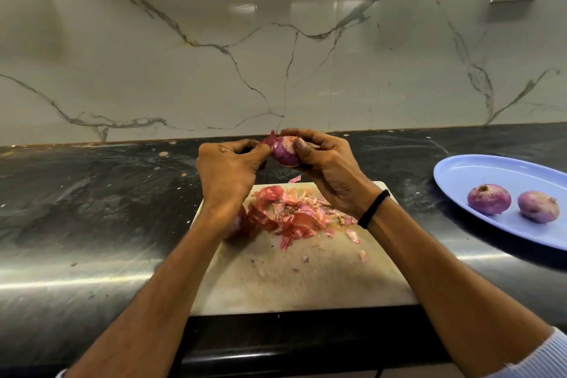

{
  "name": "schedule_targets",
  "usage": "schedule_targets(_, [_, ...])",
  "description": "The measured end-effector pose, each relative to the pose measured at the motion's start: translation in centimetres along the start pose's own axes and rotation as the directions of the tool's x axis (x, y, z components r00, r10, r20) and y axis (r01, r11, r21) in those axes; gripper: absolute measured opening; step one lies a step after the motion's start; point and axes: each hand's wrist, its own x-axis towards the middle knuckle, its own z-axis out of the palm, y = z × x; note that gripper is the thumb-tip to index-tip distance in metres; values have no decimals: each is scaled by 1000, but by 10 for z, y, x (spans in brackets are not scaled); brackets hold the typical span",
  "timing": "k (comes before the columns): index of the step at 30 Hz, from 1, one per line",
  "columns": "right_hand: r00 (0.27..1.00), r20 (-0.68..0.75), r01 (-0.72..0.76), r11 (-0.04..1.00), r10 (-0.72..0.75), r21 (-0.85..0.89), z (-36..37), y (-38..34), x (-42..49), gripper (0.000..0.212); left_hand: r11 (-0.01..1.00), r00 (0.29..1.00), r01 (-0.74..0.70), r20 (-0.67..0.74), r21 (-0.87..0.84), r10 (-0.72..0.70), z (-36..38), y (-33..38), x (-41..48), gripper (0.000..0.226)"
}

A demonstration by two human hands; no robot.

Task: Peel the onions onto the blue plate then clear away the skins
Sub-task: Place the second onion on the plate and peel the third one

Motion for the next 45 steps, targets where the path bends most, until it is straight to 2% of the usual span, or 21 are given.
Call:
schedule_targets(2, [1000, 0, 1, 1000, -1, 22, -2, -3, -1, 29, 995, 995, 95, -22, 36, -94, -2, -3, 3, 12])
schedule_targets(4, [1000, -4, 2, 999, -1, 48, -3, -5, -1, 28, 978, 989, 150, -20, 143, -148, -5, -7, 5, 8])
schedule_targets(5, [1000, -10, 1, 998, -1, 55, -4, -6, -1, 27, 964, 989, 144, -6, 222, -146, -7, -7, 4, 2])
schedule_targets(7, [1000, -26, -3, 998, 4, 55, -6, -6, -1, 25, 917, 993, 89, 39, 388, -113, -8, -7, 2, 15])
schedule_targets(9, [999, -41, -10, 998, 13, 56, -7, -5, 0, 25, 891, 994, 31, 80, 453, -75, -8, -4, -1, 29])
schedule_targets(11, [998, -54, -16, 998, 19, 62, -7, -5, 1, 25, 925, 995, -39, 98, 378, 2, -6, -2, -3, 40])
schedule_targets(13, [998, -58, -22, 997, 26, 75, -8, -5, 2, 27, 988, 992, -56, 119, 147, 39, -2, 2, -3, 37])
schedule_targets(15, [998, -55, -27, 996, 32, 89, -8, -4, 2, 29, 995, 984, 16, 177, -102, 2, 0, 7, -3, 27])
schedule_targets(18, [998, -54, -25, 993, 32, 111, -7, -4, 2, 29, 963, 972, 83, 236, -256, -21, 1, 11, -6, 21])
schedule_targets(23, [998, -57, -24, 994, 30, 109, -5, -3, 2, 28, 976, 985, 73, 166, -205, -39, 4, 10, -8, 16])
schedule_targets(25, [998, -54, -27, 993, 33, 115, -4, -2, 2, 29, 996, 994, 66, 89, -59, -61, 4, 6, -8, 7])
schedule_targets(27, [998, -60, -29, 993, 37, 118, -4, -1, 3, 28, 983, 999, 30, 28, 181, -36, 1, 0, -7, 2])
schedule_targets(28, [997, -67, -33, 992, 41, 123, -4, -1, 3, 28, 959, 1000, 2, 7, 283, -4, 0, -1, -8, 5])
schedule_targets(30, [996, -74, -39, 990, 49, 133, -5, -1, 3, 28, 929, 993, -79, -53, 361, 104, -3, -2, -9, 19])
schedule_targets(32, [996, -75, -42, 990, 52, 136, -6, -1, 3, 29, 930, 969, -170, -114, 325, 217, -4, 5, -10, 26])
schedule_targets(33, [996, -75, -41, 990, 52, 138, -6, -2, 3, 29, 947, 966, -192, -121, 258, 228, -3, 8, -11, 24])
schedule_targets(34, [996, -75, -40, 989, 51, 144, -6, -2, 3, 30, 969, 974, -184, -102, 167, 202, -2, 11, -11, 19])
schedule_targets(36, [997, -67, -34, 985, 46, 167, -6, -3, 2, 30, 997, 997, -80, 5, -9, 80, -1, 15, -11, 10])
schedule_targets(38, [998, -54, -24, 984, 34, 177, -6, -5, 2, 31, 994, 992, 25, 128, -110, -10, 1, 16, -11, 18])
schedule_targets(40, [998, -48, -20, 984, 29, 177, -6, -5, 2, 30, 989, 985, 62, 167, -132, -40, 2, 15, -11, 26])
schedule_targets(45, [999, -40, -8, 986, 15, 169, -5, -5, 1, 29, 980, 983, 86, 175, -178, -55, 2, 16, -11, 26])
